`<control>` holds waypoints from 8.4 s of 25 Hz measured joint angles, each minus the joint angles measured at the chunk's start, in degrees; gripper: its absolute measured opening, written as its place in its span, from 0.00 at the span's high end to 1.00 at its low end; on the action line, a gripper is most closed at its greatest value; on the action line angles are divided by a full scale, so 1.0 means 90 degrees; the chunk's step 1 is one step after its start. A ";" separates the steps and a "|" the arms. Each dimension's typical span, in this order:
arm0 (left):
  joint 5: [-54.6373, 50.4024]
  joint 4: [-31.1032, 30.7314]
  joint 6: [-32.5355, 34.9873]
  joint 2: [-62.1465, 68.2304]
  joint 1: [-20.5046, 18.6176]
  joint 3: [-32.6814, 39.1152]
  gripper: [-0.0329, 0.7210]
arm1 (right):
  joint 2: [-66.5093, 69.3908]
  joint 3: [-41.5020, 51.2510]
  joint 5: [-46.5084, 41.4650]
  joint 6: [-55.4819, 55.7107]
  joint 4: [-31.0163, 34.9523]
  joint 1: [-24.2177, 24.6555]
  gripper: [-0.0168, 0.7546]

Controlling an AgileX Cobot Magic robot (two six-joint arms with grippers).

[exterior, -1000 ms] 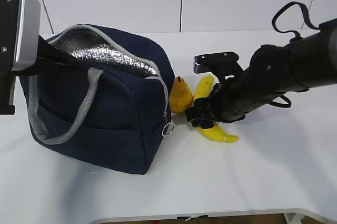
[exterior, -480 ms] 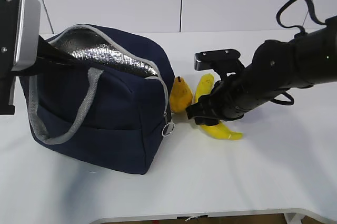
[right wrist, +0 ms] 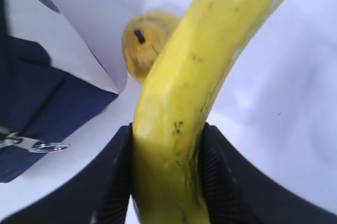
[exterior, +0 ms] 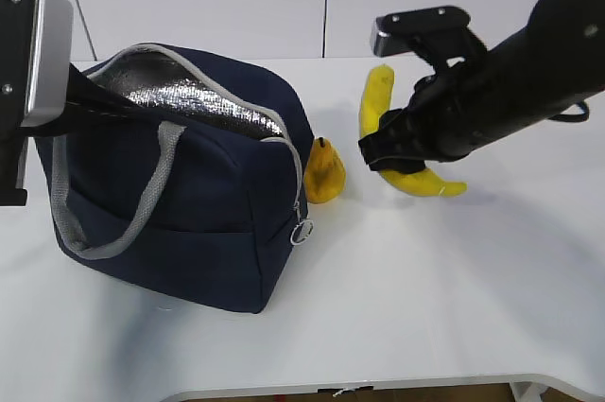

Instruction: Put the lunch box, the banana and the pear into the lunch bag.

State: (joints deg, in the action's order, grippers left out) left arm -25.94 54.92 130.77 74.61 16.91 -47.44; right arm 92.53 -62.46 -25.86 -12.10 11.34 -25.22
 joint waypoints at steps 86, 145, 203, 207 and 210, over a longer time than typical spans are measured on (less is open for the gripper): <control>0.0046 -0.0048 0.0000 -0.0024 0.0000 0.0000 0.97 | 0.2599 -0.4937 -0.4864 -0.4624 0.2035 -0.1190 0.56; 0.0479 -0.0241 0.0000 -0.0099 0.0000 0.0225 0.97 | 0.0557 -0.3152 -0.4768 -0.4444 0.2600 0.0642 0.37; 0.0536 -0.0241 0.0000 -0.0099 0.0000 0.0225 0.97 | 0.1710 0.0025 -0.0068 -1.3151 1.0051 0.0647 0.37; 0.0536 -0.0241 0.0000 -0.0099 0.0000 0.0235 0.97 | 0.1923 -0.0010 -0.0188 -1.3356 1.0051 0.0647 0.37; 0.0536 -0.0241 0.0000 -0.0099 0.0000 0.0235 0.97 | 0.2044 -0.0094 -0.0198 -1.3391 1.0051 0.0647 0.37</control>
State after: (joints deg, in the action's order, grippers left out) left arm -21.11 52.76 130.77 73.72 16.91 -45.33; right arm 110.92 -63.31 -27.64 -132.62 101.79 -19.40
